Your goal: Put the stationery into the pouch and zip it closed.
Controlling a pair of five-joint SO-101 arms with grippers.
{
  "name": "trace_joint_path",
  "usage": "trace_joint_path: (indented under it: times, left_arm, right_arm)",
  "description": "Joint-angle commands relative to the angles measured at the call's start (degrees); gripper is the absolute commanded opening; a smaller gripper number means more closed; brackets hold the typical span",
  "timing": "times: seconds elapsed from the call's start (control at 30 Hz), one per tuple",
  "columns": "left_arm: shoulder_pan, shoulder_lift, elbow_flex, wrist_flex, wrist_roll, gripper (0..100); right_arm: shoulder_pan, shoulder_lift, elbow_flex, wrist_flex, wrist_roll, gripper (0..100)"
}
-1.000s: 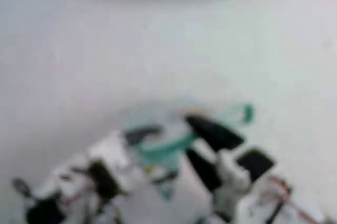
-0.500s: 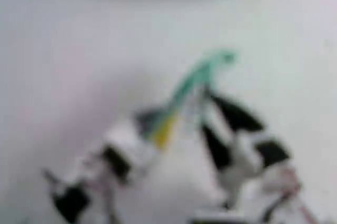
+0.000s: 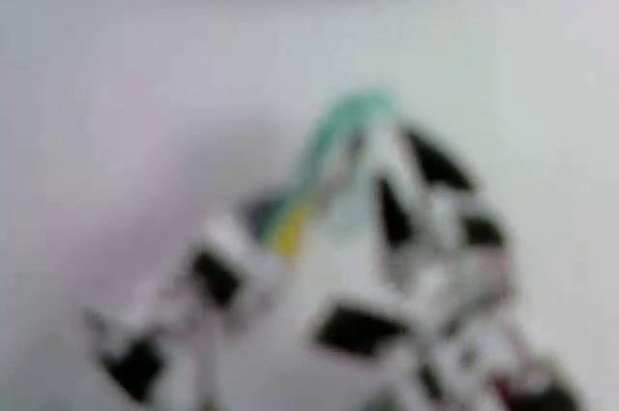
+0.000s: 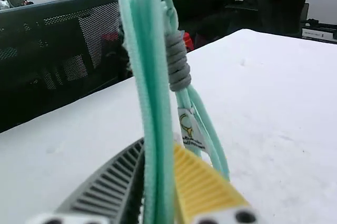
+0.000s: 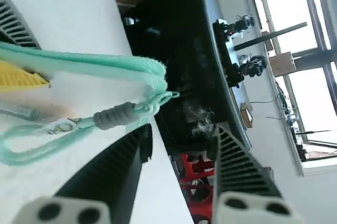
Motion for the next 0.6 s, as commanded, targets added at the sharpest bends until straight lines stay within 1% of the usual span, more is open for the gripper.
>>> trace_joint_path:
  times: [0.0,0.03,0.1,0.2,0.27,0.3,0.4,0.47,0.57]
  left_arm:
    - [-2.24,-1.1,-1.32,-2.02,0.53,2]
    - [-2.51,-1.1,-1.32,-1.93,0.53,2]
    - [-2.77,-1.1,-1.23,-1.76,0.35,2]
    - [-2.77,-1.1,-1.05,-1.67,0.35,2]
    - [-2.77,-1.1,-1.14,-1.05,0.35,2]
    - [-2.77,-1.1,-1.41,-0.35,0.35,2]
    - [-2.77,-1.1,-1.67,0.0,0.35,2]
    - [-2.77,-1.1,-1.76,0.09,0.35,2]
    - [-2.86,-1.1,-2.02,1.67,0.35,2]
  right_arm:
    - [3.47,-2.68,1.05,0.04,-12.13,16.6]
    - [5.05,-3.65,2.81,-0.4,-13.98,16.6]
    - [6.64,-5.67,7.82,-3.56,-14.68,16.6]
    - [6.73,-10.86,16.7,-7.25,-14.42,16.6]
    - [6.55,-15.43,21.1,-10.07,-16.35,16.6]
    - [6.55,-17.19,22.95,-12.44,-19.34,16.0]
    - [8.31,-19.03,27.25,-19.12,-31.74,12.1]
    - [8.66,-15.96,26.99,-20.97,-35.16,12.6]
    - [7.87,-6.46,20.92,-20.53,-38.51,17.0]
